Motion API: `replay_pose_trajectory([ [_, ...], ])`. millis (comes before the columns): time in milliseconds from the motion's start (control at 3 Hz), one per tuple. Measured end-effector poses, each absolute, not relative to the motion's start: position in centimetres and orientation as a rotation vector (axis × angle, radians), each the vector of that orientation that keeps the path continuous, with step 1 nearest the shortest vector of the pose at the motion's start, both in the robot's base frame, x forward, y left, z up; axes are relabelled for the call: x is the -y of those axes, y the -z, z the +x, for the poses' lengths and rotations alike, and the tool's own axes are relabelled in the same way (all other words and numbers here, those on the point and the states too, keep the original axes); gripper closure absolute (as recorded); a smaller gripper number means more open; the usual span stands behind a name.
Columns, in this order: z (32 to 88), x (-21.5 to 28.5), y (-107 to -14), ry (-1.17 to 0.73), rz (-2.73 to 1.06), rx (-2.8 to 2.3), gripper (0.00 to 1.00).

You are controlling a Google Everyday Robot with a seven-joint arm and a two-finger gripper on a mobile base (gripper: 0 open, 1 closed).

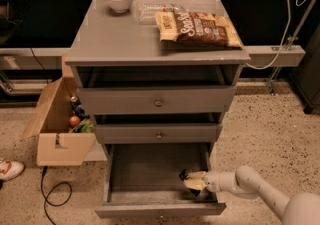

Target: Place rxbar chocolate into bottom drawer

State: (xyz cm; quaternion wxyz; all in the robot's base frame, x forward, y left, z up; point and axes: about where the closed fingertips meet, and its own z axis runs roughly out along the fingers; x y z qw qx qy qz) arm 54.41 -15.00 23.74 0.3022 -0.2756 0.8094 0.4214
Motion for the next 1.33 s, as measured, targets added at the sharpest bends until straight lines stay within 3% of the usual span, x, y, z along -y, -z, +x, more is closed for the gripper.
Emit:
replay_pose_trajectory([
  [333,54.4,15.0,-23.8,-1.117,-0.731,-2.145,0.12],
  [667,54.1,16.0,-25.7,-1.076,-0.731,-2.112,0.0],
  [1333,52.2,21.8,-31.9,-0.898,-0.671,-1.992,0.0],
])
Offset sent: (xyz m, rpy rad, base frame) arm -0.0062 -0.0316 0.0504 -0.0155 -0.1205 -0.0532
